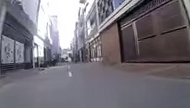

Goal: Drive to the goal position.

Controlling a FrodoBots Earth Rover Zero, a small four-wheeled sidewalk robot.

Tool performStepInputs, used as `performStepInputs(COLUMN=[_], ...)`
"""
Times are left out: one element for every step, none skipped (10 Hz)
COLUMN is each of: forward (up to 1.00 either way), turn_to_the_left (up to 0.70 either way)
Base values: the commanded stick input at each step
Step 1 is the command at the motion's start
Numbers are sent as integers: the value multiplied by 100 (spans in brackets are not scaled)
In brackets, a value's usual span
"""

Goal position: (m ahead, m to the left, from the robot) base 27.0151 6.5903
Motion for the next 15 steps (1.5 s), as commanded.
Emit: performStepInputs(forward=[100, 100, 100, 100, 100, 100, 100, 100, 100, 100, 100, 100, 100, 100, 100], turn_to_the_left=[0, 0, 0, 0, 0, 0, 0, 0, 0, 0, 0, 2, 27, 27, 27])
